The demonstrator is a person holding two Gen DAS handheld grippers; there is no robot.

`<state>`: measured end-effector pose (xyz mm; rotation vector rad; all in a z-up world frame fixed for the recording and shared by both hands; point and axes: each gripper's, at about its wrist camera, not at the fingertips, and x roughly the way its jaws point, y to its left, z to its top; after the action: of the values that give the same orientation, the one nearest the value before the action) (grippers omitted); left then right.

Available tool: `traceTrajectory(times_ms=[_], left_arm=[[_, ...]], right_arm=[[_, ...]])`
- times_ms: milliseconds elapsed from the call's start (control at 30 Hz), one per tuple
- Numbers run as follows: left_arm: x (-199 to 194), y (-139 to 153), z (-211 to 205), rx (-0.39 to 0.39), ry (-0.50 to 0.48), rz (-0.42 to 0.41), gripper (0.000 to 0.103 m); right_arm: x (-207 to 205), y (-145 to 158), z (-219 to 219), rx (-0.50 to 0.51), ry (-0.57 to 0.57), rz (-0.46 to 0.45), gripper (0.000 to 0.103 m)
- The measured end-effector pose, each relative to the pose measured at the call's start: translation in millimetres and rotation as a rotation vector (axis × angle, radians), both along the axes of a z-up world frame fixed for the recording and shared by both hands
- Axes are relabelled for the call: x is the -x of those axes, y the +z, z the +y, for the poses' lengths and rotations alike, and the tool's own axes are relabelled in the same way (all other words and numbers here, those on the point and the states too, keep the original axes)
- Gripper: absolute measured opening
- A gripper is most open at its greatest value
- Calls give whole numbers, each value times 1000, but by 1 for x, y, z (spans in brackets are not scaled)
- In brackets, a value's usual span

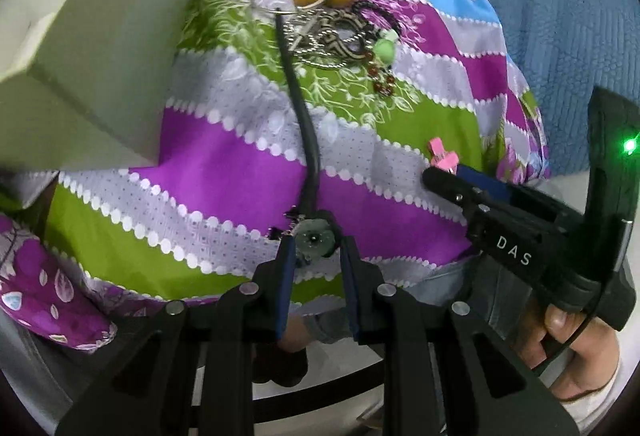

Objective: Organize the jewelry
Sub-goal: 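Grasp the black cord necklace with left tool while right tool grasps pink hair clip, then lift the necklace with left tool while right tool carries pink clip toward box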

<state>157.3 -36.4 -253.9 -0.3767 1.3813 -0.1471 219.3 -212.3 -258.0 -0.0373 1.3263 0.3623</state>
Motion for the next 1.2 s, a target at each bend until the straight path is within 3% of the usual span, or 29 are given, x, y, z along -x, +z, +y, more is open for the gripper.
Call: traceTrajectory(times_ms=[67, 133, 167, 367, 733, 1000, 1200], left_arm=[[0, -1, 5, 6, 25, -1, 24], [0, -2, 11, 21, 54, 5, 41], [1, -1, 14, 28, 73, -4, 43], [-5, 15, 12, 29, 59, -121, 43], [-34, -2, -2, -84, 30, -136, 22], [-39, -10, -9, -128, 17, -142, 11], [-38, -6, -18, -150, -6, -160, 9]], right_arm=[[-1, -1, -1, -16, -7, 6, 41], [1, -1, -1, -23, -11, 10, 45], [1, -1, -2, -27, -14, 10, 49], [4, 0, -9, -36, -32, 1, 51], [-1, -3, 10, 55, 8, -42, 46], [1, -5, 9, 94, -5, -60, 31], [2, -6, 8, 70, -13, -44, 30]])
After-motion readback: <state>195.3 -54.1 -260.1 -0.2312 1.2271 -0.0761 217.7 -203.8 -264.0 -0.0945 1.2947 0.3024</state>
